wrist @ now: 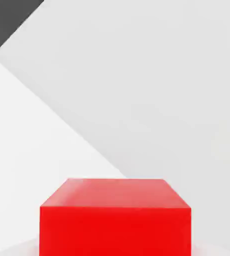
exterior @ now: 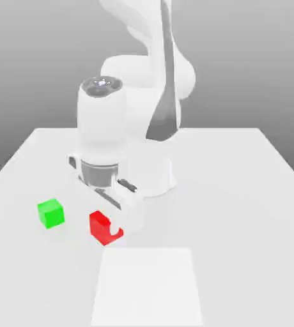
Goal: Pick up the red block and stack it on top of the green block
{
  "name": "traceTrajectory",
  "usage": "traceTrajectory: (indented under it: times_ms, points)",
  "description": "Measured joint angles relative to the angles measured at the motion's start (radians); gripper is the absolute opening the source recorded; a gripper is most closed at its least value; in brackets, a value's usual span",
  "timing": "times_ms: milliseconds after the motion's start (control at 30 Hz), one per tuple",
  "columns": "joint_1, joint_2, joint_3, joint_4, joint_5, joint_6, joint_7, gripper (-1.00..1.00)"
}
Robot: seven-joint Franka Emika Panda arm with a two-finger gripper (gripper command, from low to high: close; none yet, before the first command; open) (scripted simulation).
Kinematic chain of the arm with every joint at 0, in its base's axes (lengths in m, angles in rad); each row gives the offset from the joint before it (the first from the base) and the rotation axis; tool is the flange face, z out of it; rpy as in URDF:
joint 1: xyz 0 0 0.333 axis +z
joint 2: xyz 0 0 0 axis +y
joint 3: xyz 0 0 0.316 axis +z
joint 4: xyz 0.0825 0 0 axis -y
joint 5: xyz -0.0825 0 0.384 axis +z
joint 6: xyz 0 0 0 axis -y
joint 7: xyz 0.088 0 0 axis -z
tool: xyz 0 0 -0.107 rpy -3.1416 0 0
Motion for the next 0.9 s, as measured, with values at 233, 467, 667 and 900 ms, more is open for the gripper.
traceTrajectory:
  times_ms: [233, 467, 667, 900]
  points:
    - [-0.184, -0.083, -0.061, -0.042, -0.039, -0.036, 0.276, -1.0]
    - [-0.356, -0.161, -0.119, -0.086, -0.023, -0.067, 0.514, -1.0]
    - [-0.464, -0.177, -0.165, -0.118, 0.022, -0.056, 0.666, -1.0]
    - [-0.437, 0.052, -0.184, -0.111, 0.09, 0.165, 0.634, -1.0]
